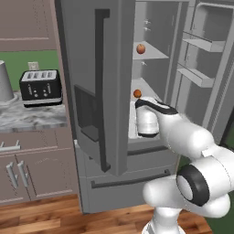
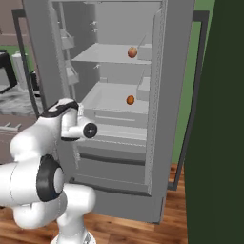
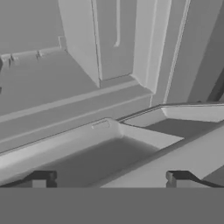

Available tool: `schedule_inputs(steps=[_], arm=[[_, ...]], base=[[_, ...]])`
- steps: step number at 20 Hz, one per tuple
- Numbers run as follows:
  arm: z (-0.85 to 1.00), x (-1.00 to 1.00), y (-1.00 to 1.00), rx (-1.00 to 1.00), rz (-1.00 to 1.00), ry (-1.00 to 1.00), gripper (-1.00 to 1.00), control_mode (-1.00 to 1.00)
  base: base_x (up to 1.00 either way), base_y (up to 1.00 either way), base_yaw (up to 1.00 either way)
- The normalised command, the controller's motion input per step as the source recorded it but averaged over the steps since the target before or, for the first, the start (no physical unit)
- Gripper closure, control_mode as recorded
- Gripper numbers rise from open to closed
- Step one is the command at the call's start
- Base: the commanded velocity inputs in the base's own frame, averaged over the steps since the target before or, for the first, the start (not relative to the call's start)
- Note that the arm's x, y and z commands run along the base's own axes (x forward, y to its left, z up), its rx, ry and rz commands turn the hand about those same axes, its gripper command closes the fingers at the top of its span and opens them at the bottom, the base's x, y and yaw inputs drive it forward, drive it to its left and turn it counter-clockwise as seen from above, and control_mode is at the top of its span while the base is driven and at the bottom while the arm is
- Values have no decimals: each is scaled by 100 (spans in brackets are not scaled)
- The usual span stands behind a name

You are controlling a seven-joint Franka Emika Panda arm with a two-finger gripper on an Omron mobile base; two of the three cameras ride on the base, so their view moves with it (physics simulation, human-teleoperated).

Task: Retrieve the peach and mango from the fridge and place them into the bowl on the dining table.

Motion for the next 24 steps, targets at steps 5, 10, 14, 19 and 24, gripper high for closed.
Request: schedule_inputs(steps=[5, 10, 14, 19, 24], arm=[[-9, -47, 99, 0, 9, 0, -100, -100], [-14, -55, 100, 0, 14, 0, -100, -100], [-12, -38, 100, 0, 19, 3, -100, -100], [-7, -28, 100, 0, 23, 8, -100, -100], [16, -57, 27, 0, 14, -1, -100, -100]], base=[[0, 0, 0], [0, 0, 0], [0, 0, 0], [0, 0, 0], [0, 0, 0]])
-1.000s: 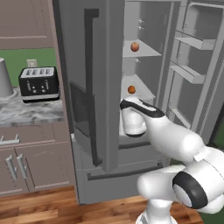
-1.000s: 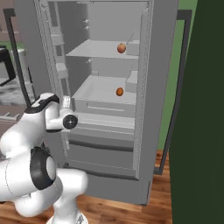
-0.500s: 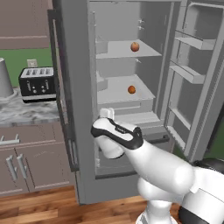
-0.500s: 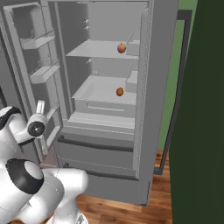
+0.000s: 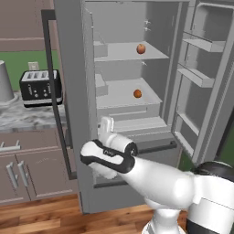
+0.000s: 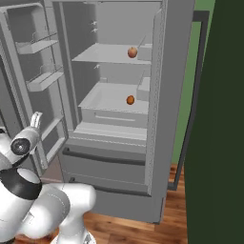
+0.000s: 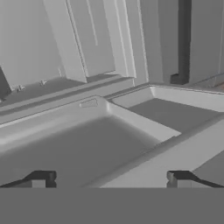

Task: Retrieve the peach and mango from the fridge and place them into the bowl on the dining table.

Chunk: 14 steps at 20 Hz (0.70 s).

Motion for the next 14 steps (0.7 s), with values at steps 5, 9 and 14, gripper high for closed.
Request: schedule_inputs(steps=[5, 9, 14], arm=[[64, -51, -64, 0, -4, -9, -100, -100], [100, -16, -66, 0, -7, 0, -100, -100], [100, 0, -17, 0, -4, 0, -100, -100]], base=[[0, 0, 0], [0, 0, 0], [0, 0, 0]])
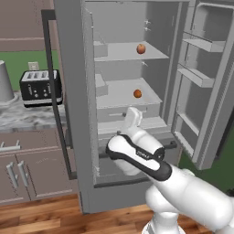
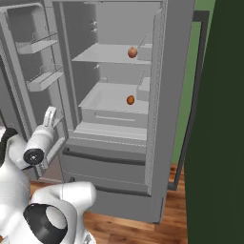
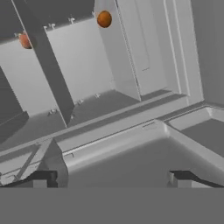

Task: Retrieve the peach and mango from the fridge and place them into the bowl on the dining table.

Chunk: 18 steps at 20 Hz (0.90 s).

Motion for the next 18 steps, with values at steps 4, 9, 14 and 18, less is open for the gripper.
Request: schedule_inputs(steps=[4, 9, 14, 18], arm=[[100, 0, -5, 0, -5, 0, -100, -100], [100, -7, -1, -4, -7, 11, -100, -100], [100, -33, -7, -13, -11, 13, -100, -100], [100, -22, -13, -17, -11, 3, -100, -100]], base=[[0, 0, 0], [0, 0, 0], [0, 0, 0], [0, 0, 0]])
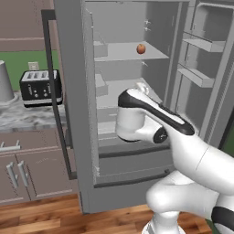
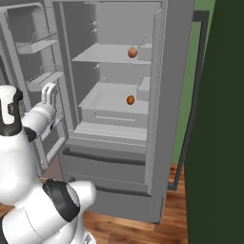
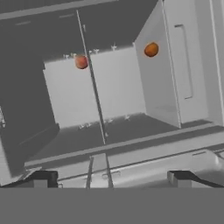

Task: Retrieve the peach and mango from the fridge and place them into the bowl on the dining table.

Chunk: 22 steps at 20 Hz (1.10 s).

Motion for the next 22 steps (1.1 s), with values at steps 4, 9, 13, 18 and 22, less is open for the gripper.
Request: schedule_inputs(steps=[4, 9, 13, 18, 22], arm=[[100, -2, -20, -16, -14, -12, -100, -100], [100, -11, -31, -26, -19, -4, -100, -100], [98, -11, -29, -34, -23, -14, -100, -100], [30, -3, -22, -47, -34, -4, -100, -100], [0, 0, -27, -72, -42, 2, -100, -100]], base=[[0, 0, 0], [0, 0, 0], [0, 0, 0], [0, 0, 0], [0, 0, 0]])
